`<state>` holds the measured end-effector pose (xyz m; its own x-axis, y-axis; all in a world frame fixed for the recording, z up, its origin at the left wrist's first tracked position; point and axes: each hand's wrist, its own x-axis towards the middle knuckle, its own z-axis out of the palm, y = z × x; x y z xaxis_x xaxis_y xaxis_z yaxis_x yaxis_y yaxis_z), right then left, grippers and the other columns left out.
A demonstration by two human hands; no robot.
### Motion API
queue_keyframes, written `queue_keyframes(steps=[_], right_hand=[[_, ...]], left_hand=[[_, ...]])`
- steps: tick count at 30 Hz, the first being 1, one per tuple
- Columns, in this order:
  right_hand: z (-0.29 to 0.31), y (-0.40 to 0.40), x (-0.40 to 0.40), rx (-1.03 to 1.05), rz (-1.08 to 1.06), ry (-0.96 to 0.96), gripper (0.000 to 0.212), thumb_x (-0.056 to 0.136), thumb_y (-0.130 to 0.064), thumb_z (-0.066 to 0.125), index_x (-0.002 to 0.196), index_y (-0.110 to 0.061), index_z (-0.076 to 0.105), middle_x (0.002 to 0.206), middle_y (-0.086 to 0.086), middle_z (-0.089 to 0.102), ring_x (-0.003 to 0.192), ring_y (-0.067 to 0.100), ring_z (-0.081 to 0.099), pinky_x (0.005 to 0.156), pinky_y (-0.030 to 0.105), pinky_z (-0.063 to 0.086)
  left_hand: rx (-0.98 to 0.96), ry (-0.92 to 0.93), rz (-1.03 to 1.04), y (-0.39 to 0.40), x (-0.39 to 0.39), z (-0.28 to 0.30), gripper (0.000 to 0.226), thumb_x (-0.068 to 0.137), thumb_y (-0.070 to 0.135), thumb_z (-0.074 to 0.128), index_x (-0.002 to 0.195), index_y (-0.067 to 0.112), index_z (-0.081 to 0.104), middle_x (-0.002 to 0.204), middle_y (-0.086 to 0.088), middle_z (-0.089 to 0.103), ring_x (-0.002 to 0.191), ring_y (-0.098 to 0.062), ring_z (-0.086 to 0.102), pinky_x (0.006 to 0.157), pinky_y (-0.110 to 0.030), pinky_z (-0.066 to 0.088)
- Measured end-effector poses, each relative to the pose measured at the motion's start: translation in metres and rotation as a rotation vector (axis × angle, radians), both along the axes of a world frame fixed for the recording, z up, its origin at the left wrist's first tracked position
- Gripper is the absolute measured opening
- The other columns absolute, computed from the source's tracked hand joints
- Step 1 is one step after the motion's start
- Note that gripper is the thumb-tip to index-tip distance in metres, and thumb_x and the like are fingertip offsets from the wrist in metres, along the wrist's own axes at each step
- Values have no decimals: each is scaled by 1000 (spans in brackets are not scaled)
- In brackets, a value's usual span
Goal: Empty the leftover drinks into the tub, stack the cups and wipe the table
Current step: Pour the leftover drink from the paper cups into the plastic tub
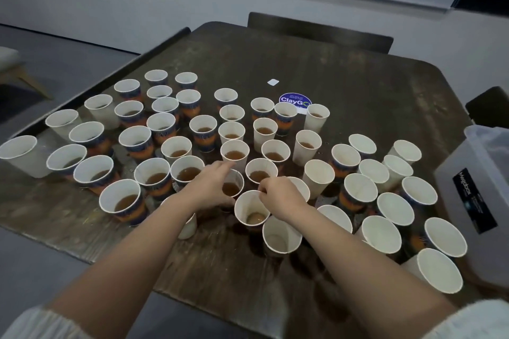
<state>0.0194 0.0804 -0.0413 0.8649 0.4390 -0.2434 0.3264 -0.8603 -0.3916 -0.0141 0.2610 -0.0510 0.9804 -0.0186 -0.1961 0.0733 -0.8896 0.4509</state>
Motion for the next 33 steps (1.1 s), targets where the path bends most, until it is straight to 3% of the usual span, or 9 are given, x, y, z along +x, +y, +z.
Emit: queue_keyframes(steps=[7,13,19,23,26,30,33], right_hand=[[-8,-5,0,-185,47,-214,29,96,-10,45,116,-13,65,112,11,64,111,28,47,72,31,34],[-6,-4,2,-150,42,-195,31,97,-26,46,114,-13,68,111,9,66,110,27,48,83,36,43],[-4,-4,4,16,-7,-144,30,97,-32,50,105,-12,72,101,9,68,105,28,48,84,38,45],[9,-3,5,373,-141,-149,28,95,-35,57,100,-13,74,94,3,70,95,22,56,74,32,42],[30,-1,5,630,-256,63,33,96,-41,56,113,-16,68,102,-3,66,94,11,58,73,23,45],[48,-3,14,846,-305,587,56,88,-65,48,124,-24,59,118,1,62,117,23,56,103,41,45],[57,-17,19,1018,-318,826,56,85,-69,47,123,-30,58,118,6,62,113,27,60,102,46,47]], left_hand=[[135,17,-53,-4,6,-8,92,72,39,81,146,26,28,144,-4,35,129,-26,39,99,-39,44],[103,33,-38,-5,8,-7,82,77,35,78,144,32,31,135,-4,38,124,-24,43,98,-35,46],[28,74,-15,-2,8,12,79,76,32,79,141,31,35,136,-4,37,125,-25,43,96,-34,45],[-4,34,-4,0,12,45,80,74,31,81,140,32,37,134,-5,38,125,-26,42,98,-38,45],[-15,-30,-13,-4,16,71,79,75,31,81,140,32,37,136,-4,38,126,-24,42,99,-37,46],[-69,-106,-58,-18,24,99,75,78,33,78,141,32,38,136,-3,39,125,-21,43,96,-32,44],[-119,-146,-106,-35,30,115,74,77,37,78,140,33,40,127,2,39,115,-13,41,93,-27,41]])
